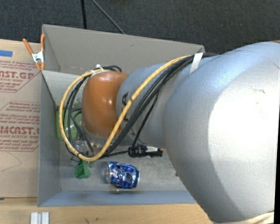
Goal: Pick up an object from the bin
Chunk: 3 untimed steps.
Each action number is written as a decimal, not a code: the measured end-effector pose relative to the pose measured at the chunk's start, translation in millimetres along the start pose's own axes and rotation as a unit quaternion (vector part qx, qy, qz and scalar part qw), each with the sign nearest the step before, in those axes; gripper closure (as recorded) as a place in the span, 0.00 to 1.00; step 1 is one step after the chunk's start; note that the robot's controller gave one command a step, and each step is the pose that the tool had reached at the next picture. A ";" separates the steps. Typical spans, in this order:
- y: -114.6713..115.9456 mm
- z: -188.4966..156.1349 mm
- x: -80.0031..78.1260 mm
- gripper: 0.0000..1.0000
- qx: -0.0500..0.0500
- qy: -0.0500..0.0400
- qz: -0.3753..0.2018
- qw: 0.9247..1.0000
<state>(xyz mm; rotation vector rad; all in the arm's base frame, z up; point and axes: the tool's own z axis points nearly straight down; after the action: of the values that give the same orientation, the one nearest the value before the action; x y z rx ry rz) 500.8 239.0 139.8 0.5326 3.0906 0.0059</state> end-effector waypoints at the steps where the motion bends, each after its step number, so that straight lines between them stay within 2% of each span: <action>1: -1.0 4.1 1.5 0.00 0.002 0.002 0.000 1.000; 2: -9.4 63.8 9.7 0.00 0.005 0.004 0.041 0.999; 3: -8.2 60.4 8.5 1.00 0.003 0.003 0.040 0.999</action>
Offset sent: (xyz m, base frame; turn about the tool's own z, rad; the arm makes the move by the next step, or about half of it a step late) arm 0.0000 0.0000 0.0000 0.0000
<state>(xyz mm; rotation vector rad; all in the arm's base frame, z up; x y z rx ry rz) 490.4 234.4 79.3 0.6567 3.0729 -0.0018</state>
